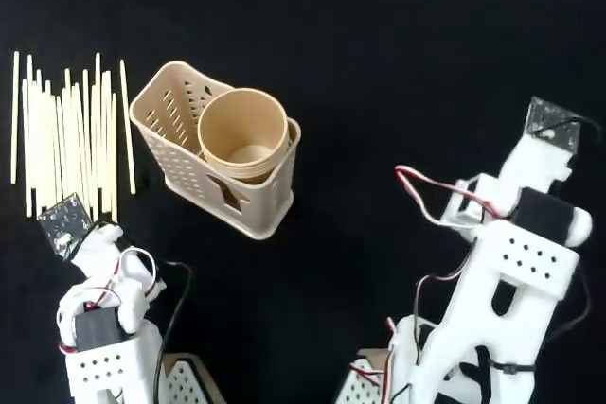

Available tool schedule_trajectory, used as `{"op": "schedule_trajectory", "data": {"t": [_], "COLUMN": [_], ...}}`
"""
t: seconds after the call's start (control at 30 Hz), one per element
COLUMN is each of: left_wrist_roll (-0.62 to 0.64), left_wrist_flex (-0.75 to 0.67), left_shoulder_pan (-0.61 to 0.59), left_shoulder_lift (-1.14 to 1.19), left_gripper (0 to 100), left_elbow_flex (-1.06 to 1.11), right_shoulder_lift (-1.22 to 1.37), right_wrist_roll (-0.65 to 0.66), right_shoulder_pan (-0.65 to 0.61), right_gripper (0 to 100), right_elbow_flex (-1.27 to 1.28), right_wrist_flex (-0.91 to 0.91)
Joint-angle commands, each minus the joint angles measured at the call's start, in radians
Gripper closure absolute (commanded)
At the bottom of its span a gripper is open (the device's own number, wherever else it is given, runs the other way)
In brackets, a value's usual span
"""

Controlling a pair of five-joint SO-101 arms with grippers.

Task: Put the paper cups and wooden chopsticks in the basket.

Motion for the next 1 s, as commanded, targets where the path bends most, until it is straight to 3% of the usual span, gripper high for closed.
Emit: {"op": "schedule_trajectory", "data": {"t": [0.0, 0.13, 0.23, 0.57, 0.97], "left_wrist_roll": [0.006, 0.006, 0.006, 0.006, 0.006], "left_wrist_flex": [0.005, 0.005, 0.005, 0.005, 0.005], "left_shoulder_pan": [0.007, 0.007, 0.007, 0.007, 0.008], "left_shoulder_lift": [-0.005, -0.005, -0.005, -0.005, -0.005], "left_gripper": [97, 97, 97, 97, 97], "left_elbow_flex": [0.016, 0.016, 0.016, 0.016, 0.016], "right_shoulder_lift": [-0.012, -0.012, -0.013, -0.012, -0.012], "right_wrist_roll": [0.02, 0.017, 0.018, 0.129, 0.13], "right_shoulder_pan": [-0.132, -0.342, -0.43, -0.235, -0.233], "right_gripper": [98.6, 98.6, 98.6, 98.5, 98.4], "right_elbow_flex": [0.13, 0.341, 0.469, 0.631, 0.633], "right_wrist_flex": [-0.19, -0.448, -0.628, -0.928, -0.933]}}
